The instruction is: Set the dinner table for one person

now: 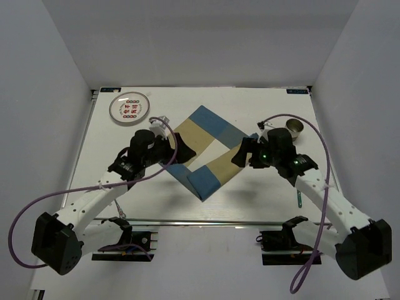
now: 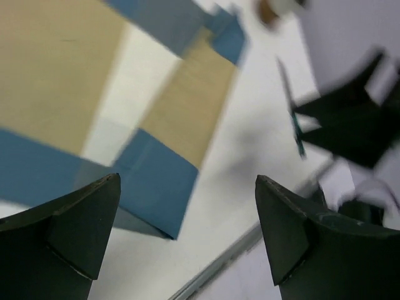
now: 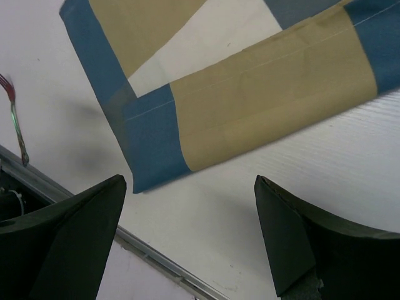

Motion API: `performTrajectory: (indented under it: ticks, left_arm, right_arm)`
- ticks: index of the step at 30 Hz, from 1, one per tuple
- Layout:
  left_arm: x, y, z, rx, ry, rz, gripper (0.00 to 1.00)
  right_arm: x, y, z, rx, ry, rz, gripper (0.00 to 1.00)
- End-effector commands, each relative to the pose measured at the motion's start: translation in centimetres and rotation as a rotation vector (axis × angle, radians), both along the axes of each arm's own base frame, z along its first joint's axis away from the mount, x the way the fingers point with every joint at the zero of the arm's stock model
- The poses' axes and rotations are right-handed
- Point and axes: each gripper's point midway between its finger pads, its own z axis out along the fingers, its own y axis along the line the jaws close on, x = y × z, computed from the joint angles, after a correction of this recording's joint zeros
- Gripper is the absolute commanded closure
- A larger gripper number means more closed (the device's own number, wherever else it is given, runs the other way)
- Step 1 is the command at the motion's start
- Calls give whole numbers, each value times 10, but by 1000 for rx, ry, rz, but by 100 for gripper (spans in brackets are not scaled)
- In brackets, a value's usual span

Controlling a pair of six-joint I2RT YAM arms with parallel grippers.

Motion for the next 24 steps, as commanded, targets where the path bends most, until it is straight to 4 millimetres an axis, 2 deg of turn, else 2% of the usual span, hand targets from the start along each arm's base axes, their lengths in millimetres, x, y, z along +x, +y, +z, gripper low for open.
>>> performTrajectory:
  ticks: [1,2,3,4,5,6,7,8,9,10,12,13,14,15,17,18,19,20,24]
  left_arm:
    - [36,66,-26,162,214,511,2]
    - [38,88,-40,254,251,627,2]
    - [44,91,-54,298,304,676,2]
    - [48,97,-61,335,334,713,2]
    - [55,100,-55,361,349,753,2]
    - [61,103,-74,401,422,802,2]
    - [69,107,-70,414,449,838,2]
    - [74,108,-75,419,475,860,2]
    - [79,107,-80,425,497,863,2]
    - [85,112,-94,453,534,877,2]
    - [100,115,-96,457,543,905,2]
    - [99,120,-113,509,594,911,2]
    - [112,126,-107,497,595,932,2]
    - [116,129,-110,509,610,942,2]
    - [121,138,-123,560,647,944,2]
    - [128,136,-119,554,632,941,2]
    - [128,142,-121,574,646,952,2]
    - [132,149,-126,588,665,967,2]
    - [125,164,-139,640,722,1001,2]
  right_arm:
    - [13,17,14,-44,-50,48,11]
    - [10,28,11,-66,-41,74,11]
    - [17,33,19,-81,-55,71,11]
    - [26,34,1,-151,-14,49,11]
    - [16,47,-9,-199,20,99,11]
    - [31,47,0,-243,-11,33,11]
    - [32,53,-14,-284,23,29,11]
    - [22,70,-15,-295,12,63,11]
    - [24,74,-18,-300,12,32,11]
    - [16,85,-18,-293,8,49,11]
    - [11,101,-21,-288,-5,56,11]
    - [3,112,-24,-294,-5,86,11]
    - [2,117,-27,-308,-5,93,11]
    - [-6,123,-36,-350,3,108,11]
    - [-9,127,-38,-365,2,112,11]
    - [-12,132,-36,-347,-9,123,11]
    - [-17,130,-42,-346,-2,124,11]
    - [-17,133,-37,-317,-15,126,11]
    - [-28,135,-40,-295,-9,153,11]
